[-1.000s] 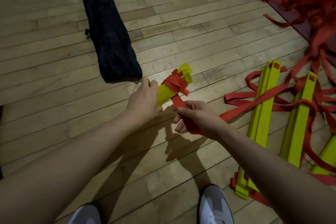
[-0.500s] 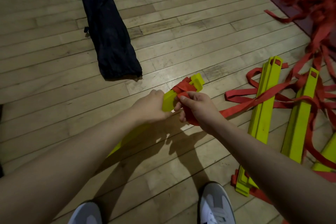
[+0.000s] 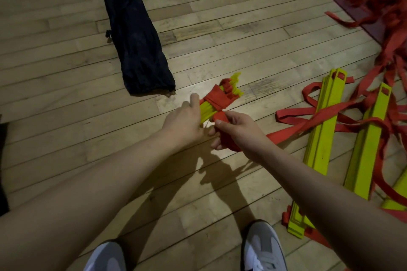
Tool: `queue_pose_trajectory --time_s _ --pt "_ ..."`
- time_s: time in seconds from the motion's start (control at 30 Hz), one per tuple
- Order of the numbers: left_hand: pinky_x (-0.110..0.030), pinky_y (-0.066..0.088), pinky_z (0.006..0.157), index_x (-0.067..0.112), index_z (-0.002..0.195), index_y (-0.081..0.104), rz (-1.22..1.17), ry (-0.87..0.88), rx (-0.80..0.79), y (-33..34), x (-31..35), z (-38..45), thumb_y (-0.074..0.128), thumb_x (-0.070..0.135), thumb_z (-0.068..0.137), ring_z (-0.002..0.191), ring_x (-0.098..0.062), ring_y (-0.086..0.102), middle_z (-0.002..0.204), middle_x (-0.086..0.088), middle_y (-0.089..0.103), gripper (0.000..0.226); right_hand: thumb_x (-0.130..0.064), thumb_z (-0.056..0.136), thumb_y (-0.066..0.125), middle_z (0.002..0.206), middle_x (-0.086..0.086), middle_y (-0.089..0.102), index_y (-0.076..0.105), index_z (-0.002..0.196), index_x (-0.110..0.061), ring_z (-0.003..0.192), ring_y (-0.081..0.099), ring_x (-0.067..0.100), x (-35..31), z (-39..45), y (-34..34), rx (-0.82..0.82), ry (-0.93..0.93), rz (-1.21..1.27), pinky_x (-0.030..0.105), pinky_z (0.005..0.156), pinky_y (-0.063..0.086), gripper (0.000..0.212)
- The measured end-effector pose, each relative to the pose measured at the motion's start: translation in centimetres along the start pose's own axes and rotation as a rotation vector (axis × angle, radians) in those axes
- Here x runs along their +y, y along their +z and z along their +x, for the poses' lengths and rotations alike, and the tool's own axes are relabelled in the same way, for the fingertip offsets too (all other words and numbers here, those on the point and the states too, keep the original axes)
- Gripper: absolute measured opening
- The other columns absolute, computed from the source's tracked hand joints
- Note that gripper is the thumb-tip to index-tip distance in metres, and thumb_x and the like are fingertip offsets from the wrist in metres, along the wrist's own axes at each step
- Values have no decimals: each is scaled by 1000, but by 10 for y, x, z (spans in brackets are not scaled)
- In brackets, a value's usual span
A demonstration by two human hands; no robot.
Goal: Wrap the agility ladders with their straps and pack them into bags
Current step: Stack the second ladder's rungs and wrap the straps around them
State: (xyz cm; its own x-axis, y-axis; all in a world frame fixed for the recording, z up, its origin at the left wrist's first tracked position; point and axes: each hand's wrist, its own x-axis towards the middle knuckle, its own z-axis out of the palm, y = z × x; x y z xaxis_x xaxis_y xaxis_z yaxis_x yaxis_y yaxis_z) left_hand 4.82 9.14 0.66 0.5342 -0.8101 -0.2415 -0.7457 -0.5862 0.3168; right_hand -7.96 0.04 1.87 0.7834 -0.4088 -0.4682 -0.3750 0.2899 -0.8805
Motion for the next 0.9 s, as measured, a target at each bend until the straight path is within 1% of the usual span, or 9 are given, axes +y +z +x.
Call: queue_pose_trajectory --time_s 0.07,0.17,0.27,0.37,0.5,0.57,0.7,0.83,0.9 --pt "-44 45 91 9 141 16 -35 26 -89 2 3 0 60 42 85 111 -34 51 125 -17 44 78 -5 100 46 78 12 63 55 95 -3 51 62 20 2 2 -3 36 14 -15 28 51 52 11" --pt "-41 36 104 11 149 6 -83 19 -222 -1 0 3 61 37 87 128 -32 37 141 -15 30 87 -3 99 45 78 13 62 55 95 -1 50 62 19 10 0 -8 64 40 -10 27 49 52 11" --pt "-36 48 86 11 139 30 -19 53 -119 -2 -7 1 71 41 80 111 -24 50 125 -9 41 78 -4 99 46 76 12 63 56 98 1 51 62 19 13 1 -10 71 56 9 25 49 52 11" --pt "-31 47 72 16 122 45 -11 74 -12 4 -15 -3 73 50 75 91 -16 48 105 0 39 64 -4 98 48 73 11 64 57 95 0 52 62 19 15 4 -10 75 68 11 26 50 51 10" --pt "-33 53 73 21 119 41 -123 36 -97 13 -27 -6 76 48 72 90 -15 52 110 0 45 64 -5 97 51 69 9 62 57 87 -5 55 61 22 21 5 -5 70 66 -40 30 56 51 12" --pt "-34 55 69 24 116 36 -165 -28 -152 15 -27 -7 77 43 74 83 -17 58 100 -1 55 61 -6 97 52 69 9 61 57 85 -7 58 61 23 22 4 -3 63 70 -42 34 62 52 13" --pt "-35 55 64 19 120 29 19 -64 -85 12 -26 -5 72 36 79 76 -19 60 90 -1 55 61 -9 97 54 72 13 67 57 88 -5 62 66 22 15 4 -2 -57 128 -59 29 60 52 10" --pt "-34 53 63 14 125 29 161 -38 -13 8 -29 -1 67 27 84 79 -24 60 101 -8 59 57 -13 97 54 74 12 70 55 95 -3 64 68 22 7 6 3 -179 172 -129 39 73 54 11" --pt "-35 52 67 12 131 27 244 -28 18 5 -29 1 65 27 87 88 -27 62 108 -10 58 60 -13 96 56 73 11 67 54 99 -4 62 65 22 7 8 5 -178 156 -143 37 68 52 10"
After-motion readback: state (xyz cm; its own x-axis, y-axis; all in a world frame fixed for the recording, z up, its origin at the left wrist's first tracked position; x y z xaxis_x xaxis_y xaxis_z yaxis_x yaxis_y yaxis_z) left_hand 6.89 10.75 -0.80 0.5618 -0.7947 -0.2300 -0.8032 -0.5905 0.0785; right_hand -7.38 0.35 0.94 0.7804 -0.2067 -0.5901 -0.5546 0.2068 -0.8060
